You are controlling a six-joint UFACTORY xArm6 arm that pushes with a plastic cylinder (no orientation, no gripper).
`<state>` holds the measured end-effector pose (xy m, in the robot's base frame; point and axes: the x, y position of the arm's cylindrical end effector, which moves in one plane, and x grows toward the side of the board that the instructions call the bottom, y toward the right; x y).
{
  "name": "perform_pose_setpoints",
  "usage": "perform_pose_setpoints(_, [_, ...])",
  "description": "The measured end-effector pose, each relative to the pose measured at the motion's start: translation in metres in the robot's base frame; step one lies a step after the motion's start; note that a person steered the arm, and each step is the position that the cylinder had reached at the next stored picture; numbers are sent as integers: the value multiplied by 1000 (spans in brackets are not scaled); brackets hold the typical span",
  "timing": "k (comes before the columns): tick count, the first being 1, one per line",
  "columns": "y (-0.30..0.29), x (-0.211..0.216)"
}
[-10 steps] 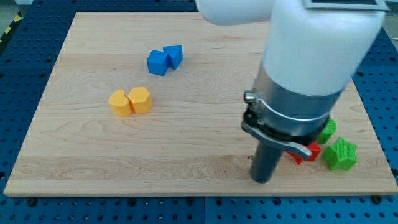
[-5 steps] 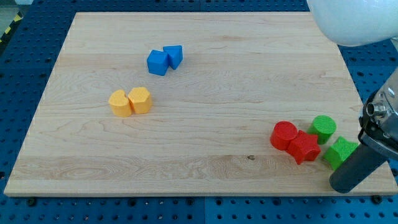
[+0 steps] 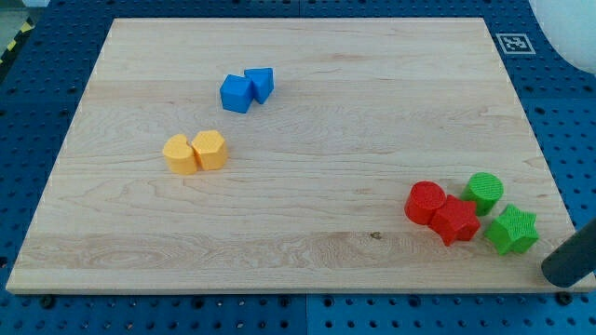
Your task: Slide the green star to the green circle
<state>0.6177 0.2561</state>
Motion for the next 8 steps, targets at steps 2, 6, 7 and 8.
perform_pose_setpoints(2, [-10, -1])
perform_pose_setpoints(6, [-38, -11])
perform_pose_setpoints(7, [-38, -11])
perform_pose_setpoints(8, [-37, -17])
